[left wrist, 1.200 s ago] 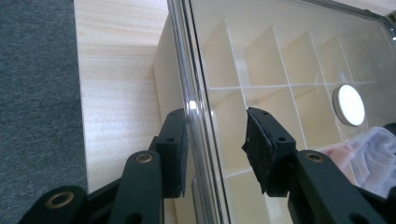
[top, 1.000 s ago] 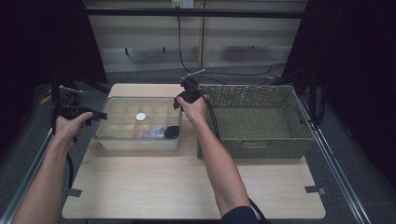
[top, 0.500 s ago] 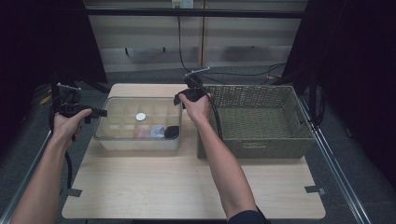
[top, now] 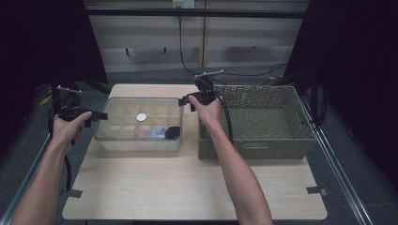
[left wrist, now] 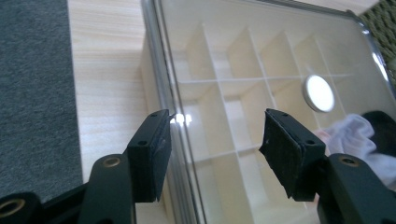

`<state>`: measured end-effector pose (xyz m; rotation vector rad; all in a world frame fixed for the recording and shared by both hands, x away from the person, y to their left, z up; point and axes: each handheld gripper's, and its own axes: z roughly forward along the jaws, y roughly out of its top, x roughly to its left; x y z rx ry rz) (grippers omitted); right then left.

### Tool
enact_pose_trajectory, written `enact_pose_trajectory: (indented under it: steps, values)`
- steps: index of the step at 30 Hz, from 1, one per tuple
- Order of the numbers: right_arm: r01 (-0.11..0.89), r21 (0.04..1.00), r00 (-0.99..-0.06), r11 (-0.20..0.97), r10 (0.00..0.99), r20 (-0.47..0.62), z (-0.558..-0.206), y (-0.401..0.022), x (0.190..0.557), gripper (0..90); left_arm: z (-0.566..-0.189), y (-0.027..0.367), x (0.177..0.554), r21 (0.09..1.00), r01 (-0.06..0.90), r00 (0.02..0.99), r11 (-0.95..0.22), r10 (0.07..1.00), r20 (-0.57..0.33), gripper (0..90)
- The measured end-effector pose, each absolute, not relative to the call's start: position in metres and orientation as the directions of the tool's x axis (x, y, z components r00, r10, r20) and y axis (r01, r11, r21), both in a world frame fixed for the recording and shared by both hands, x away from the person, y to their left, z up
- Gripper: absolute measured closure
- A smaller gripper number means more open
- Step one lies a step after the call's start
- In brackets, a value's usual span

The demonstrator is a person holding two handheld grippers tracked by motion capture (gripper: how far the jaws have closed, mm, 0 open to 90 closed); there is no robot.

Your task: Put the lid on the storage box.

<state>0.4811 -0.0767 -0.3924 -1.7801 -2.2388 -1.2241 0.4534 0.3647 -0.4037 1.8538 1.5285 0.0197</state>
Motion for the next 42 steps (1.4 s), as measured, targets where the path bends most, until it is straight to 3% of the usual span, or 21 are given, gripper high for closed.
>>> enact_pose_trajectory:
  steps: [12, 20, 24, 42]
  values:
    - [0.781, 0.618, -0.462, 0.091, 0.750, 0.473, -0.376, -0.080, 0.450, 34.5, -0.390, 0.350, 0.416, 0.584, 0.806, 0.379, -0.100, 0.844, -0.379, 42.2]
    - [0.761, 0.639, -0.505, 0.113, 0.722, 0.473, -0.373, -0.087, 0.429, 34.5, -0.389, 0.332, 0.396, 0.605, 0.782, 0.437, -0.147, 0.821, -0.366, 36.7]
    - [0.761, 0.641, -0.514, 0.099, 0.694, 0.504, -0.372, -0.089, 0.418, 34.5, -0.391, 0.323, 0.386, 0.615, 0.766, 0.472, -0.187, 0.814, -0.340, 36.4]
    - [0.708, 0.697, -0.560, 0.114, 0.691, 0.456, -0.362, -0.114, 0.375, 35.3, -0.384, 0.327, 0.324, 0.689, 0.694, 0.511, -0.210, 0.817, -0.266, 35.9]
